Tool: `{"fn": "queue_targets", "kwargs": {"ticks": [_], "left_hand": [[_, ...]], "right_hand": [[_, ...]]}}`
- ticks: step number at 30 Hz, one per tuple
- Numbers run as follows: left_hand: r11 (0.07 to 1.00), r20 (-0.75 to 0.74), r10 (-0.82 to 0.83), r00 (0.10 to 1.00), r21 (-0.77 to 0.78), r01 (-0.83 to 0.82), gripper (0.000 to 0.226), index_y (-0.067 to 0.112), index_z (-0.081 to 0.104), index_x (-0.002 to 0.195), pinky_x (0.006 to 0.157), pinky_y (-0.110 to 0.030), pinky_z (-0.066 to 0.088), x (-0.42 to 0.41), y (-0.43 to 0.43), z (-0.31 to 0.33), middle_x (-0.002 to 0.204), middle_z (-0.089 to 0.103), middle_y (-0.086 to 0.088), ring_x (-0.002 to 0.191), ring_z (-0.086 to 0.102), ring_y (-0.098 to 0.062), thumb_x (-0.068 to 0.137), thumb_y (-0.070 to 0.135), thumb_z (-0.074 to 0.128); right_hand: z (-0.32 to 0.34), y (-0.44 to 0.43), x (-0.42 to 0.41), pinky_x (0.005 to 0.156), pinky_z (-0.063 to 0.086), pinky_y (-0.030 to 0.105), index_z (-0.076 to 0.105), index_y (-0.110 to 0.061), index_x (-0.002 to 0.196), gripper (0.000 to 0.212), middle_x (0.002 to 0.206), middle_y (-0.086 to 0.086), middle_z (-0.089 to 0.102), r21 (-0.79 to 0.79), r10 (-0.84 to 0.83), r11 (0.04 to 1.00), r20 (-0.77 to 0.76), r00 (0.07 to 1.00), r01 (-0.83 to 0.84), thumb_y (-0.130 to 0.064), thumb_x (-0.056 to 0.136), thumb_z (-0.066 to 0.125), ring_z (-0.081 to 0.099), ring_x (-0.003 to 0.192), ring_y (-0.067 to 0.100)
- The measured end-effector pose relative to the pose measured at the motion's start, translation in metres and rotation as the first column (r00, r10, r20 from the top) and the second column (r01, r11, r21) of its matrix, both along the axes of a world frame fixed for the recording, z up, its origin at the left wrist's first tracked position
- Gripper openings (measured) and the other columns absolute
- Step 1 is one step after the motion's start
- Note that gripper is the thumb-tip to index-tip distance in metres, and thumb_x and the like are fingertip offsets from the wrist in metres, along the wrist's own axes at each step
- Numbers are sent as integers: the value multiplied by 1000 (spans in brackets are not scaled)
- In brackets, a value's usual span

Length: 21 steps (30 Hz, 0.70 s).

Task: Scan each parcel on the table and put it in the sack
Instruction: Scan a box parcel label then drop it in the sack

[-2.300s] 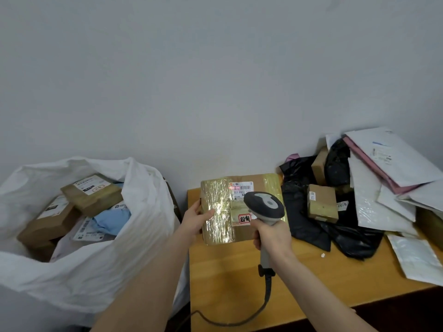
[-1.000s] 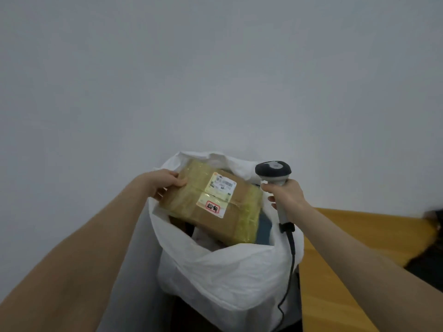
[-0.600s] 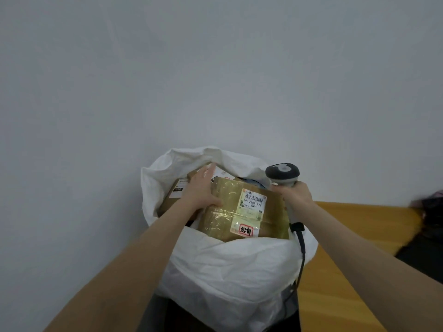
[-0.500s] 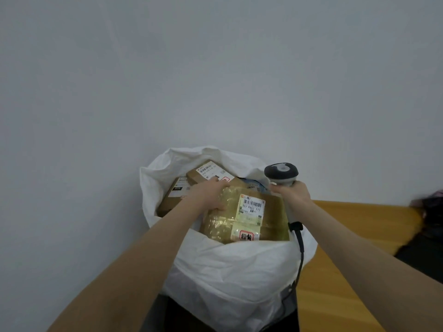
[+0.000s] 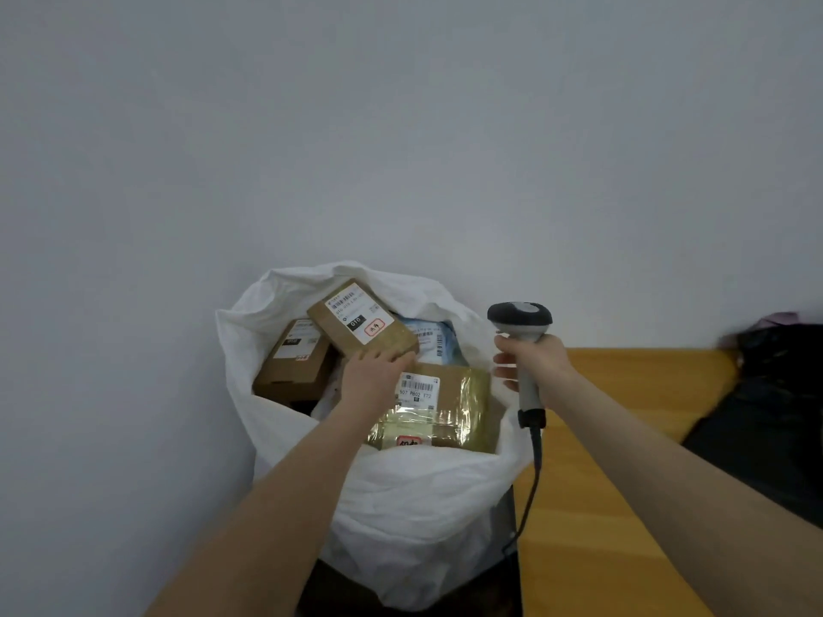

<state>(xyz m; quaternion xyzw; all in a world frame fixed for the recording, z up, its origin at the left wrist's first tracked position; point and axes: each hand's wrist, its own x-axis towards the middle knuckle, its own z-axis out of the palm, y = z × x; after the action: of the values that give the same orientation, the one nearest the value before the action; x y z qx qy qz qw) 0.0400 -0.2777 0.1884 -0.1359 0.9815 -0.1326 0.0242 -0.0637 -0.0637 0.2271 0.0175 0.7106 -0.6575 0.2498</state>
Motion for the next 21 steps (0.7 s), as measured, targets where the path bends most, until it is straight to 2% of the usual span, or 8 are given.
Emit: {"fn": "queue_targets", "kwargs": {"ticks": [4, 6, 9, 11, 13, 16, 19, 21], "left_hand": [[999, 110, 30, 994, 10, -31, 85, 37, 20, 149, 102, -39, 39, -11, 7, 11, 150, 36, 9, 129, 45, -18, 81, 38, 71], [996, 147, 44, 988, 67, -54, 79, 34, 27, 147, 91, -37, 45, -18, 15, 24, 146, 42, 8, 122, 50, -19, 82, 37, 71], [991, 31, 28, 999, 131, -32, 50, 24, 44, 136, 84, -34, 49, -33, 42, 43, 135, 48, 0, 112, 52, -20, 89, 32, 60], [989, -46, -6, 999, 148, 13, 48, 19, 42, 138, 87, -36, 49, -45, 72, 49, 135, 47, -4, 113, 52, -23, 93, 28, 54], [979, -86, -59, 995, 191, 74, 53, 17, 37, 143, 90, -39, 47, -57, 109, 53, 138, 44, -7, 120, 49, -26, 93, 25, 53], [961, -81, -154, 985, 217, 169, 50, 14, 38, 141, 95, -40, 44, -73, 171, 48, 138, 42, -8, 125, 43, -26, 94, 21, 54], [947, -61, -215, 975, 228, 224, 47, 14, 39, 140, 94, -39, 43, -90, 234, 38, 137, 42, -9, 124, 43, -27, 95, 15, 51], [931, -37, -261, 964, 255, 262, 51, 14, 36, 142, 95, -39, 43, -101, 279, 32, 139, 40, -8, 126, 42, -26, 95, 20, 54]], "right_hand": [[-8, 34, 5, 56, 53, 33, 59, -3, 95, 14, 73, 15, 65, -128, -127, 980, 183, 975, 152, -10, 88, 69, 64, 58, 23], [-14, 46, 10, 61, 54, 35, 59, -2, 93, 14, 71, 14, 64, -179, -178, 954, 301, 937, 239, -12, 89, 68, 63, 58, 22], [-20, 65, 18, 76, 55, 36, 60, -2, 92, 18, 76, 12, 64, -234, -186, 920, 449, 874, 316, -19, 91, 67, 62, 66, 21], [-22, 83, 22, 66, 55, 34, 58, -5, 86, 20, 69, 10, 61, -252, -162, 912, 503, 849, 323, -23, 93, 64, 58, 61, 20], [-24, 105, 27, 49, 44, 31, 52, -9, 77, 25, 55, 6, 52, -269, -101, 924, 513, 852, 271, -23, 96, 58, 48, 50, 19], [-28, 148, 31, 39, 36, 27, 47, -11, 69, 32, 48, 6, 43, -242, -73, 949, 454, 888, 202, -22, 99, 53, 38, 43, 20], [-27, 203, 29, 40, 37, 27, 53, -8, 81, 20, 50, 7, 44, -167, -186, 950, 382, 905, 265, -17, 99, 54, 39, 43, 21], [-27, 244, 25, 46, 38, 31, 58, -3, 94, 11, 52, 9, 48, -102, -294, 934, 332, 897, 343, -14, 95, 58, 41, 44, 21]]}}
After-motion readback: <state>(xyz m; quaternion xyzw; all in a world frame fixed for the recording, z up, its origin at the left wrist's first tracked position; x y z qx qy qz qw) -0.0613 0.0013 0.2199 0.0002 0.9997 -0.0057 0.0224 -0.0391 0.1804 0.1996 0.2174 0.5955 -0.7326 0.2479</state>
